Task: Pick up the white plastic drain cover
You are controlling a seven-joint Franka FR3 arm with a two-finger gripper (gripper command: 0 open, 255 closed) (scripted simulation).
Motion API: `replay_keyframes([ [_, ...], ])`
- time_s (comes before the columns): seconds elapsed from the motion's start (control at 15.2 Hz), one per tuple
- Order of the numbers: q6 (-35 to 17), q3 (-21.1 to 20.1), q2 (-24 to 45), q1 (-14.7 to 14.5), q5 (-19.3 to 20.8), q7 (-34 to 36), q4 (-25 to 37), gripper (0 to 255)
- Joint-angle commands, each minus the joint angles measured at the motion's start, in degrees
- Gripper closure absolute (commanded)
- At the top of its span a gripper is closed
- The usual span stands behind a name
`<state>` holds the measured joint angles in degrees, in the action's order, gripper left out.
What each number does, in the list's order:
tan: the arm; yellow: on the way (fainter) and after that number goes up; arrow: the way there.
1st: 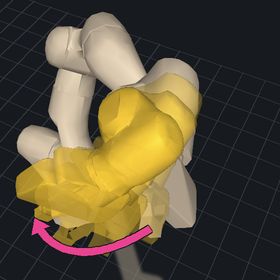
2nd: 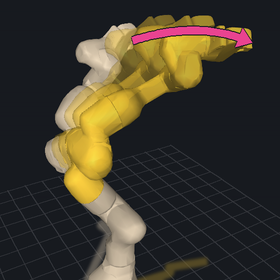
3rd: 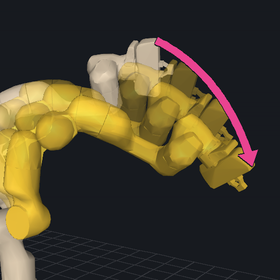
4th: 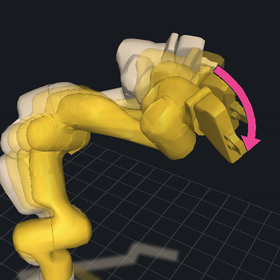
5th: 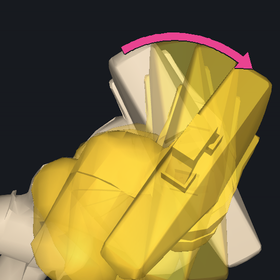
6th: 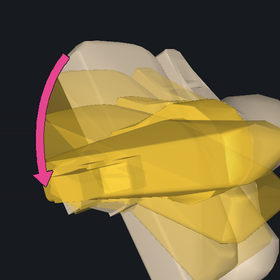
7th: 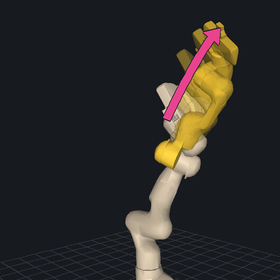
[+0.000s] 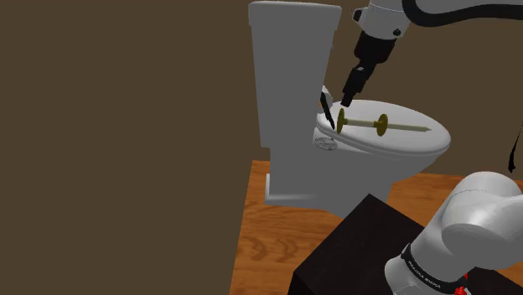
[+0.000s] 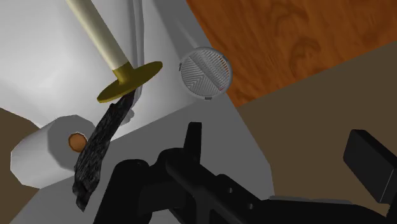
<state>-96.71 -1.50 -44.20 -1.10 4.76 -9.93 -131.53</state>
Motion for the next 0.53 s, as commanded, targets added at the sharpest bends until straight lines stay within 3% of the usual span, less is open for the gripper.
replay_keyframes([
  [0.0, 0.0, 0.0, 0.0, 0.0, 0.0, 0.0, 0.0, 0],
  [0.46, -9.7, -1.1, 7.0, 6.5, -3.0, 17.1, -6.7, 0],
])
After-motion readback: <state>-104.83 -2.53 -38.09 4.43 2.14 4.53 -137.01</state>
